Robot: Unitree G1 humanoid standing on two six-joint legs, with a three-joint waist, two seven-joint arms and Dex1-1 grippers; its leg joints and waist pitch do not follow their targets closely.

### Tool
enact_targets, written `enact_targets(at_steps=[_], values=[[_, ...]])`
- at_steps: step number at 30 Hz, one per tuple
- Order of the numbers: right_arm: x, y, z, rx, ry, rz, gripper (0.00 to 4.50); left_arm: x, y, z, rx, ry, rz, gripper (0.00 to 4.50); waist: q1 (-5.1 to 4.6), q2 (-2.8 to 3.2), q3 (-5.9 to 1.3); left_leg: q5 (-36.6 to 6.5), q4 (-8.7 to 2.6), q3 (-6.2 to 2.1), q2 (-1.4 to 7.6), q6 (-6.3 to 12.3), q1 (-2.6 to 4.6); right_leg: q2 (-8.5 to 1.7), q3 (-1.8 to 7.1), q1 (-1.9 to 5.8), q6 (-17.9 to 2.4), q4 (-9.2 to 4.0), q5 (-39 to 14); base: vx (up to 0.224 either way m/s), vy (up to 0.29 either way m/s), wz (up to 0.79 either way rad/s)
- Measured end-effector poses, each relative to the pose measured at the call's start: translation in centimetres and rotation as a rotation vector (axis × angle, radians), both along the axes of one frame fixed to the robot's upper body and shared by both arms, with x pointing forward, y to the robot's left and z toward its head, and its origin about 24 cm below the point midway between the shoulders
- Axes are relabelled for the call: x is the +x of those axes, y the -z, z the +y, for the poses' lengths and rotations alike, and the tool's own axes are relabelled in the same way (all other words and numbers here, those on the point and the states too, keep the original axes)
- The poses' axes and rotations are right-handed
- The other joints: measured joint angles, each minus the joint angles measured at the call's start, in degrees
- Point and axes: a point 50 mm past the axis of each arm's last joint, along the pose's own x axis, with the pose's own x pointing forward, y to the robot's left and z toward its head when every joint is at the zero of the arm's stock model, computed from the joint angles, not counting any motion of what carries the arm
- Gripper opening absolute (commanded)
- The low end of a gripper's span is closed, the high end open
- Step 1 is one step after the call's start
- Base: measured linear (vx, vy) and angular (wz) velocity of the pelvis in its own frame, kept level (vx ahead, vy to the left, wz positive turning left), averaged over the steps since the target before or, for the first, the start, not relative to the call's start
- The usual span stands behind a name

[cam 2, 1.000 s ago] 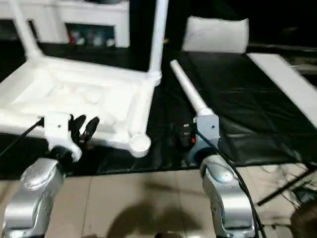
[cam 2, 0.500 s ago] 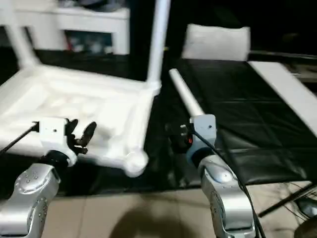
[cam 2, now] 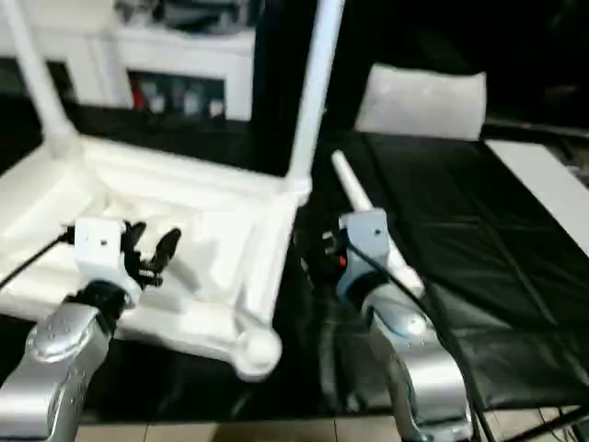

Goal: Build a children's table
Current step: Move to table, then pick table leg

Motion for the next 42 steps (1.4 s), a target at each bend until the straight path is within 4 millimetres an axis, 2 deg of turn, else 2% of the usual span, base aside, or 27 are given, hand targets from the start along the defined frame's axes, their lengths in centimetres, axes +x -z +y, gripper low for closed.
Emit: enact_targets(at_steps=[1, 2, 3, 4, 5, 6, 10, 15, 16, 19, 23, 28, 34, 37, 39, 42], values=[[0.3, -0.1, -0.6, -0.009, 0.02, -0.003, 4.5, 0.0, 0.0, -0.7, -0.008, 0.044, 0.001, 2.93, 0.63, 0.64, 0.1, -0.6, 1.63, -0.23, 0.59, 0.93, -0.58, 0.31, 0.09, 0.26, -0.2, -0.57, 0.1, 0.074, -0.066, -0.03], [0.4, -0.3, -0.8, -0.011, 0.031, -0.008, 4.5, 0.0, 0.0, -1.0, -0.009, 0.062, 0.001, 3.12, 0.93, 0.89, 0.05, -0.4, 1.82, -0.39, 0.93, 0.7, -0.77, 0.38, 0.17, 0.31, -0.3, -0.66, 0.2, 0.0, 0.0, 0.0], [0.5, -0.4, -1.0, -0.016, 0.039, -0.014, 4.5, 0.0, 0.0, -1.0, -0.01, 0.073, -0.001, 3.12, 1.02, 1.29, -0.15, 0.2, -0.06, -0.47, 1.97, -0.24, -0.62, 0.72, 0.0, 0.23, -0.2, -0.6, 0.2, 0.059, -0.031, -0.07], [1.0, -0.6, -1.1, -0.023, 0.048, -0.012, 4.5, 0.1, -0.2, -0.7, -0.014, 0.09, -0.005, 3.21, 1.05, 1.62, -0.16, 1.0, -0.41, -0.16, 2.58, -3.44, -0.67, 0.96, -0.06, 0.03, -0.5, -0.57, 0.5, 0.0, 0.0, 0.0], [1.2, -0.6, -1.0, -0.024, 0.047, -0.007, 4.5, 0.1, -0.3, -0.7, -0.016, 0.096, -0.005, 3.3, 0.97, 1.62, -0.19, 1.0, -0.46, -0.09, 2.63, -3.49, -0.71, 0.98, -0.04, 0.0, -0.5, -0.69, 0.6, 0.0, 0.0, 0.0], [2.1, -1.0, -0.7, -0.035, 0.036, 0.001, 4.5, 0.3, -0.6, -0.4, -0.023, 0.124, -0.007, 3.47, 0.49, 1.61, -0.15, 1.1, -0.48, -0.05, 2.77, -3.57, -1.09, 1.1, -0.08, -0.28, -0.4, -1.47, 1.3, 0.041, 0.051, -0.06], [4.0, -1.1, -0.9, -0.095, 0.09, 0.065, 4.5, 0.6, -1.0, 0.0, 0.046, 0.217, 0.013, 3.76, 0.3, 2.05, 0.15, 1.1, -0.49, 0.19, 2.95, -3.57, -1.51, 1.13, -0.18, -0.15, -0.6, -2.76, 2.4, -0.004, 0.035, -0.01], [6.8, -0.9, -3.5, -0.213, 0.164, 0.169, 4.5, 0.5, -1.1, -0.6, 0.113, 0.424, 0.09, 3.84, 0.05, 2.84, 0.75, 1.3, -0.51, 1.26, 3.1, -3.35, -1.46, 0.55, -0.14, -0.22, -0.6, -2.5, 2.7, -0.056, 0.019, 0.01], [7.2, -0.8, -3.9, -0.223, 0.178, 0.191, 4.5, 0.3, -1.0, -0.6, 0.107, 0.464, 0.112, 3.84, 0.06, 2.9, 0.8, 1.3, -0.55, 1.8, 3.49, -3.39, -1.5, 0.51, -0.14, -0.22, -0.6, -2.42, 2.7, -0.052, -0.013, 0.04], [7.7, 0.0, -4.3, -0.233, 0.177, 0.269, 4.5, -0.1, -1.1, -0.9, 0.103, 0.552, 0.141, 3.84, 0.12, 2.92, 0.81, 1.5, -0.56, 2.26, 4.02, -3.52, -1.54, 0.6, -0.29, -0.35, -0.6, -2.37, 2.9, -0.017, -0.004, 0.01], [8.6, 0.7, -5.8, -0.251, 0.226, 0.391, 4.5, -0.5, -1.9, -1.0, 0.127, 0.644, 0.148, 3.84, 0.25, 2.93, 0.8, 2.0, -0.61, 2.55, 4.14, -3.43, -1.8, 0.59, -0.28, -0.98, -0.7, -2.09, 3.0, 0.0, 0.0, 0.0], [9.7, 1.2, -6.7, -0.235, 0.265, 0.512, 4.5, -0.6, -2.4, -1.2, 0.123, 0.705, 0.158, 3.84, 0.27, 2.95, 0.82, 2.0, -0.61, 3.26, 4.53, -3.46, -1.81, 0.57, -0.25, -1.13, -0.7, -1.96, 3.0, 0.0, 0.0, 0.0], [9.8, 2.2, -7.2, -0.185, 0.273, 0.587, 3.95, -0.7, -2.5, -1.4, 0.118, 0.733, 0.167, 3.89, 0.29, 2.94, 0.83, 2.0, -0.61, 3.44, 4.64, -3.46, -1.89, 0.58, -0.25, -1.21, -0.7, -1.97, 3.0, 0.0, 0.0, 0.0], [10.2, 2.1, -7.4, -0.179, 0.27, 0.616, 3.82, -0.6, -2.7, -1.7, 0.13, 0.758, 0.167, 3.89, 0.32, 2.92, 0.84, 2.0, -0.61, 3.58, 4.73, -3.46, -1.9, 0.57, -0.24, -1.23, -0.7, -1.96, 3.0, 0.0, 0.0, 0.0], [10.3, 1.9, -7.7, -0.174, 0.272, 0.625, 3.5, -0.5, -2.9, -1.7, 0.134, 0.762, 0.163, 3.89, 0.31, 2.92, 0.84, 2.0, -0.61, 3.67, 4.78, -3.46, -1.9, 0.57, -0.24, -1.25, -0.7, -1.97, 3.0, 0.0, 0.0, 0.0], [10.5, 2.0, -7.9, -0.152, 0.279, 0.653, 3.31, -0.6, -2.9, -1.8, 0.133, 0.773, 0.171, 3.89, 0.33, 2.89, 0.84, 2.0, -0.61, 3.74, 4.81, -3.46, -1.99, 0.57, -0.22, -1.34, -0.7, -1.97, 3.0, 0.0, 0.0, 0.0]])
